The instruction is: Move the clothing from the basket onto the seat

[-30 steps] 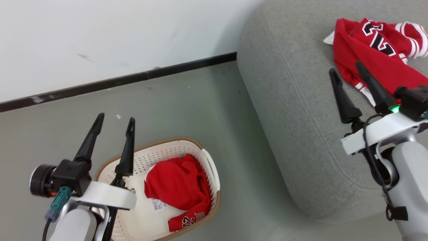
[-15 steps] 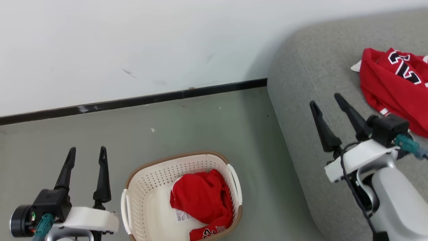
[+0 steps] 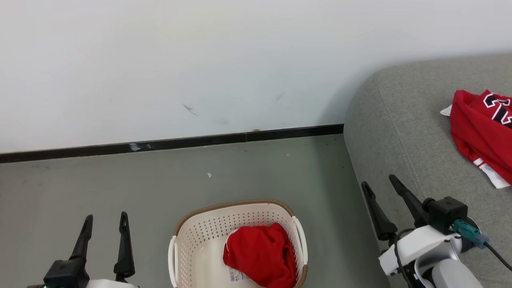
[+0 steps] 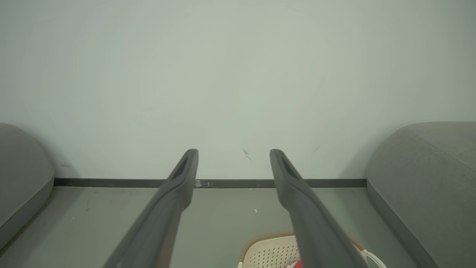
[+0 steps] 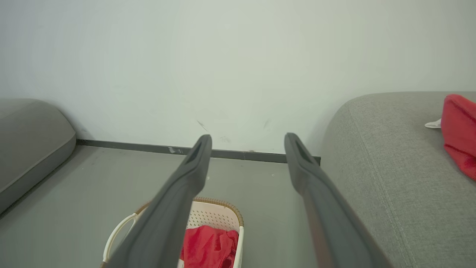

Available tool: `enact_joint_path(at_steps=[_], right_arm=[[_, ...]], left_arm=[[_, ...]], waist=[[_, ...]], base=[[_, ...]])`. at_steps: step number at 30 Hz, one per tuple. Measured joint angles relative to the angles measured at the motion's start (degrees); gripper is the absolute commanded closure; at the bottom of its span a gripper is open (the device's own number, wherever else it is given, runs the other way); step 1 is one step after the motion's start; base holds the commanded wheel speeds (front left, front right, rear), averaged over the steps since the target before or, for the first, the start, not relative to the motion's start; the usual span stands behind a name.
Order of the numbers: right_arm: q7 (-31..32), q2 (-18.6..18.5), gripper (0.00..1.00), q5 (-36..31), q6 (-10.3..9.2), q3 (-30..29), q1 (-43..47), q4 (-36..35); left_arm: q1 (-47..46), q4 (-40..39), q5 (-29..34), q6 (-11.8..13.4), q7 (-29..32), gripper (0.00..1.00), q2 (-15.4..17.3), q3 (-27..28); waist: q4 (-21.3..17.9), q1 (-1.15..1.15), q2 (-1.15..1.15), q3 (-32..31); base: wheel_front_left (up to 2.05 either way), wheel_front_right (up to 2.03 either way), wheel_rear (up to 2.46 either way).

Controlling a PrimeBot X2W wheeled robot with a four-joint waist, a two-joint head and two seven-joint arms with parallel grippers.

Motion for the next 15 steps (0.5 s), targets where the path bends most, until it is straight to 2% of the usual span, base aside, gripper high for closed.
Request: enact_joint_path(at_steps=[7,15], right_arm=[[0.0,1.3,0.0,-2.2,-0.01,-3.4,4.8,-1.7],[0.0,2.4,0.0,-3.0,-0.01,-3.0,9.0,-3.0]], left_arm=[[2.6,1.3,-0.1,-0.5,0.0,0.0,-0.3,-0.2],[4.0,1.8,-0.2,-1.7,0.0,0.0,-0.3,-0.5]], waist=[[1.4,0.0,0.0,-2.4],[1.8,0.0,0.0,-4.5]], base=[[0.0,0.0,0.0],[0.0,0.0,0.0]])
